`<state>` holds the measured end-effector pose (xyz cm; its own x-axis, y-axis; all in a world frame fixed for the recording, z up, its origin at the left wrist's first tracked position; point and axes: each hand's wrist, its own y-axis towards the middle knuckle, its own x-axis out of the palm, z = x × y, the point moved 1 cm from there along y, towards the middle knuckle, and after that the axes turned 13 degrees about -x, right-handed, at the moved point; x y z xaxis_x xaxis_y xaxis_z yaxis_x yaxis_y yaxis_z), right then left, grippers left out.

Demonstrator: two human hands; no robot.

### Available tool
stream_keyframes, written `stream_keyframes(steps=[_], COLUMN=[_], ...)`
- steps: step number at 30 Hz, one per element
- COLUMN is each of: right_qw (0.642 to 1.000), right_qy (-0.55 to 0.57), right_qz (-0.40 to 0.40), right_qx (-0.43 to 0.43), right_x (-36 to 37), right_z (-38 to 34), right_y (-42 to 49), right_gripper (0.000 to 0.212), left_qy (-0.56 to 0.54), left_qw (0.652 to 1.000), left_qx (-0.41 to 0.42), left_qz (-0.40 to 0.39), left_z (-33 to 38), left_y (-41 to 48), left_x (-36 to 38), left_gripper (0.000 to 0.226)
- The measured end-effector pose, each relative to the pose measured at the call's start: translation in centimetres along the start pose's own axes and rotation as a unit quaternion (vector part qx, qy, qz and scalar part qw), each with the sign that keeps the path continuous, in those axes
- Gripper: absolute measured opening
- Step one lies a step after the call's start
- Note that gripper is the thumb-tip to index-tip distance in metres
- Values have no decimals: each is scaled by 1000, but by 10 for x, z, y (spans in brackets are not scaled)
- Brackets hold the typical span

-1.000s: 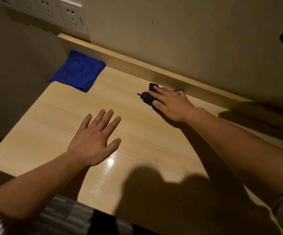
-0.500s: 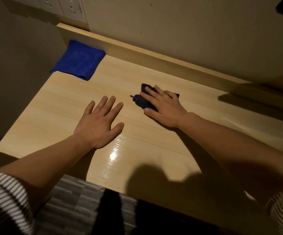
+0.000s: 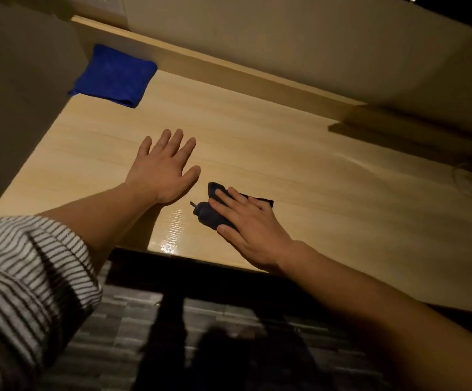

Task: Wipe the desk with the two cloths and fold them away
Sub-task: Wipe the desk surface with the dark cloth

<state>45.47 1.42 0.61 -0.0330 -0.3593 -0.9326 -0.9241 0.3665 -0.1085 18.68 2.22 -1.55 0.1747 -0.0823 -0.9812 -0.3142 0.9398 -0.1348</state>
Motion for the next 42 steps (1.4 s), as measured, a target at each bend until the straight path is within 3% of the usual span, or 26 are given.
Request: stream_keyframes(steps=[8, 14, 21, 25, 28, 33, 42], right_qw=[991, 959, 946, 957, 978, 994, 994], right_qy=[98, 273, 252, 154, 47, -68, -88], right_qz=[90, 70, 196, 224, 188, -2, -61], right_qx=[-14, -17, 62, 98, 74, 85, -7], right_x=[14, -12, -93, -132, -142, -105, -119], right_z=[-58, -58, 40, 125, 182, 231, 263], right_y=[-36, -46, -19, 20, 50, 70, 102], right_gripper=[40, 32, 22, 30, 38, 55, 69], left_qy=[-33, -98, -39, -38, -34, -21, -10], left_qw=[999, 994, 999, 999, 999, 999, 999], left_qx=[15, 43, 11, -6, -17, -34, -42], left_qz=[-13, 6, -10, -1, 6, 3, -4], left_z=[6, 52, 71, 73, 74, 76, 78], left_y=[-8, -18, -11, -10, -12, -13, -15], left_x=[-11, -12, 12, 15, 17, 16, 12], left_gripper=[74, 68, 78, 78, 75, 74, 73])
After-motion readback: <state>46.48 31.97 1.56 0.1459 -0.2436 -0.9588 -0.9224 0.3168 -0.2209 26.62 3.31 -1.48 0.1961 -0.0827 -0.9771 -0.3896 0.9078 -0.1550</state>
